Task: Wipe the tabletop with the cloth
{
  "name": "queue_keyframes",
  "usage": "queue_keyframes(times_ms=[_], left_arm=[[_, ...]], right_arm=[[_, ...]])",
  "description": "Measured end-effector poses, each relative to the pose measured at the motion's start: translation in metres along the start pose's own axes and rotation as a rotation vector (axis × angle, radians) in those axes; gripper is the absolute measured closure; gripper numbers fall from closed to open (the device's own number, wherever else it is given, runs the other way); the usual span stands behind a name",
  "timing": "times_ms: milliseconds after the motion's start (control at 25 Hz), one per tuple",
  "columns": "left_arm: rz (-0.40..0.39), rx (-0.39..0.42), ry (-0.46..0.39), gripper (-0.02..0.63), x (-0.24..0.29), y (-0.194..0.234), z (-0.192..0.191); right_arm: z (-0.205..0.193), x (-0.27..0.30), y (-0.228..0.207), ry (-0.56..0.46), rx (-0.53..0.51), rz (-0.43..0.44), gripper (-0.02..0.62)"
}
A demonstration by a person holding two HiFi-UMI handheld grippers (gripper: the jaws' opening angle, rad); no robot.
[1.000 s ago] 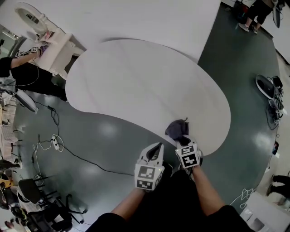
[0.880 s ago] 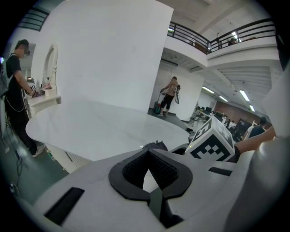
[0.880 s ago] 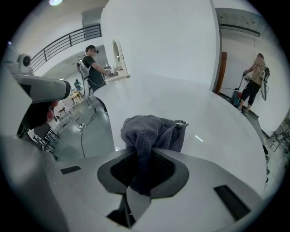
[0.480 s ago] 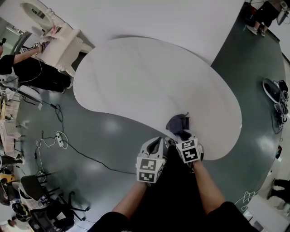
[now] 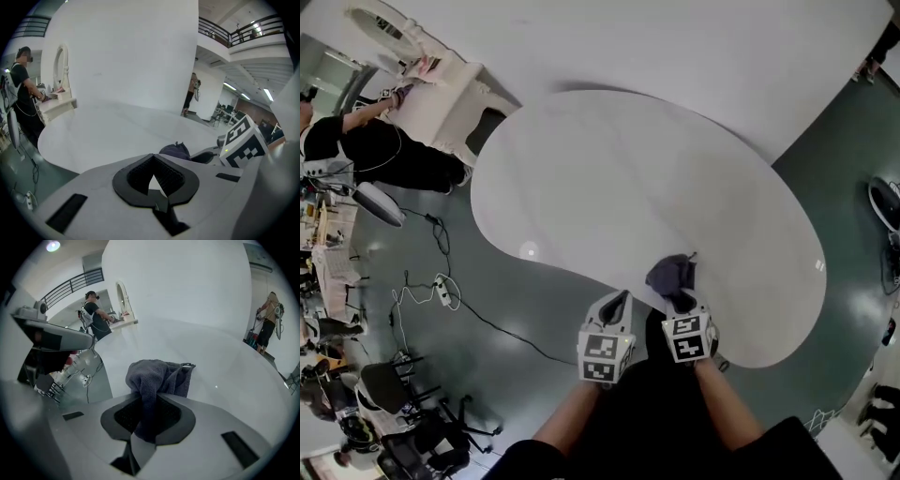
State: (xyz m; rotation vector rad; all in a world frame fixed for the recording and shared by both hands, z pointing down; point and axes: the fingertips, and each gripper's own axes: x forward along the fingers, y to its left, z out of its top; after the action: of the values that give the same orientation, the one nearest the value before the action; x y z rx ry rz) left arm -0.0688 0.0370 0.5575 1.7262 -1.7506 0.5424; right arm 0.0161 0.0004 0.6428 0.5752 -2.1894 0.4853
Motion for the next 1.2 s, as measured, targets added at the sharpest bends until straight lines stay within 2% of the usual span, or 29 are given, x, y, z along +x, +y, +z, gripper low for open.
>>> queue_keyframes(times_ms=[200,440,840,1200], left_arm=[[0.019,-0.004,0.042,0.600,0.012,0.020,0.008],[0.054,-0.016,0.076,0.600,0.018,0.042,0.012],[0.116,-0.070,0.090,0.600,0.011,0.074,0.014],[0.157,-0.143,0.057,0.600,0.006,0.116,0.018]], right_arm=[[0.021,0.018,0.011,0.011,0.015,0.060,0.538],[0.043,0.036,0.025,0.015,-0.016,0.106,0.538],[0.069,0.064,0.058,0.024,-0.111,0.179,0.538],[0.097,0.089,0.082,0.044,-0.191,0.227,0.538]])
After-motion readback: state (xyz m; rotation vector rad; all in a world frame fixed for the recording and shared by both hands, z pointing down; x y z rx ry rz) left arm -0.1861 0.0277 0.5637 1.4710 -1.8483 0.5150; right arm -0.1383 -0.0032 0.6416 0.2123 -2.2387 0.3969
